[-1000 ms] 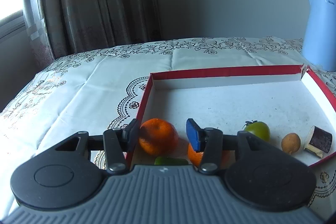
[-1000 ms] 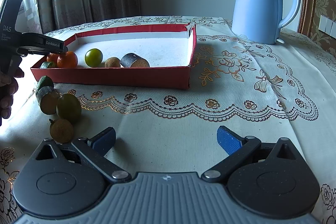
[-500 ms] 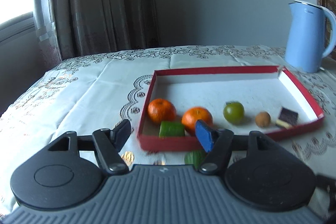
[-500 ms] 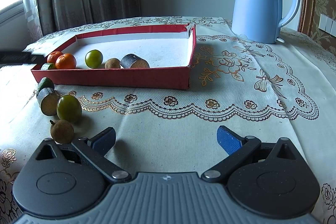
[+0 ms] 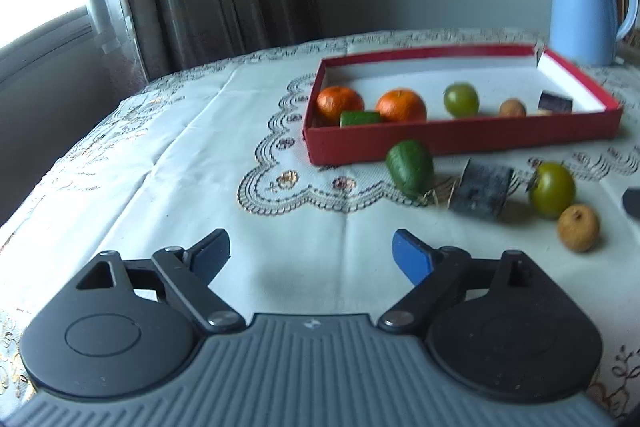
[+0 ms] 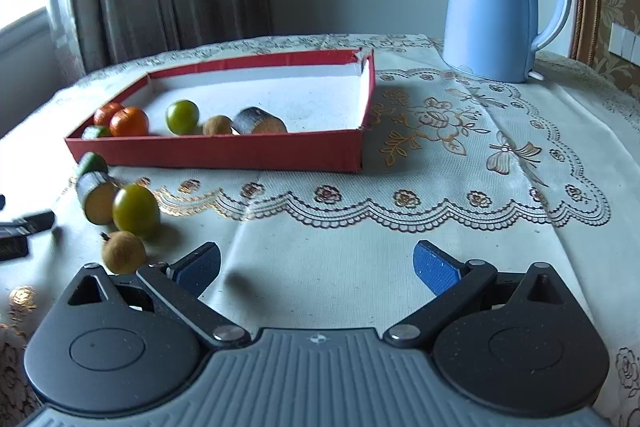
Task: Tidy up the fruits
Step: 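Move the right tool to the small brown fruit and grasp it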
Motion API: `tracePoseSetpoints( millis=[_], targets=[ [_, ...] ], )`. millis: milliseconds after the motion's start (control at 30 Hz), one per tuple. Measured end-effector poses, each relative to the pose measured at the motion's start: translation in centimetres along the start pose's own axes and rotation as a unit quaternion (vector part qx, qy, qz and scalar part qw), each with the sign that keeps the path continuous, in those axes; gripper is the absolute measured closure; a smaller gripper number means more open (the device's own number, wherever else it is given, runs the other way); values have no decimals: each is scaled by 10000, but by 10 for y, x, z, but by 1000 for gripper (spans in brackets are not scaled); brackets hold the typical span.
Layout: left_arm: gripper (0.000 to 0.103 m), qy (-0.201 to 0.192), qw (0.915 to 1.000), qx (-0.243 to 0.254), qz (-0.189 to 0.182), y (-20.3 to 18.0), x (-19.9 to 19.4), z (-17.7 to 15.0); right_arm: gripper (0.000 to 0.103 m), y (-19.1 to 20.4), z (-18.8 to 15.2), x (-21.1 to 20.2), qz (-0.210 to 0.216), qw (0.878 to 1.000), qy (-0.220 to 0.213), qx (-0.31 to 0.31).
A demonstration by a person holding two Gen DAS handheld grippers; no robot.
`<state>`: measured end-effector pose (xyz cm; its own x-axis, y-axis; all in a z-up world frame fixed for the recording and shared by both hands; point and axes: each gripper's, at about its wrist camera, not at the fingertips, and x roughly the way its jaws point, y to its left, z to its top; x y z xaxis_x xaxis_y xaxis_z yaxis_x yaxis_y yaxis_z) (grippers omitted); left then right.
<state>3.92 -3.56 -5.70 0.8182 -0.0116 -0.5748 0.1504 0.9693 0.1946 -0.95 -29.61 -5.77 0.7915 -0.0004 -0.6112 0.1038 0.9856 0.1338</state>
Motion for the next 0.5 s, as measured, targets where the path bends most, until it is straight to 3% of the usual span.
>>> tracePoseSetpoints(
  millis=[67, 100, 200, 367, 433, 500],
  targets=[
    [1, 55, 10000, 36, 32, -1, 2, 0, 0, -1, -2, -6, 192, 9996, -182, 37],
    [0, 75, 9999, 23, 68, -1, 2, -1, 0, 0, -3, -11, 307, 9991, -303, 60],
    [0, 123, 9999, -86, -5, 4, 3, -2, 0, 10, -8, -22, 870, 9951, -465, 30],
    [0, 255, 9987, -385, -205, 14, 6, -3, 2, 51, -13, -33, 928, 9922, -538, -632],
    [0, 303, 9979, -498, -275, 18, 8, -3, 13, 62, -12, -32, 961, 9913, -484, -760],
    [0, 337, 9972, -580, -326, 20, 9, -3, 33, 70, -12, -29, 1003, 9904, -415, -855]
  ],
)
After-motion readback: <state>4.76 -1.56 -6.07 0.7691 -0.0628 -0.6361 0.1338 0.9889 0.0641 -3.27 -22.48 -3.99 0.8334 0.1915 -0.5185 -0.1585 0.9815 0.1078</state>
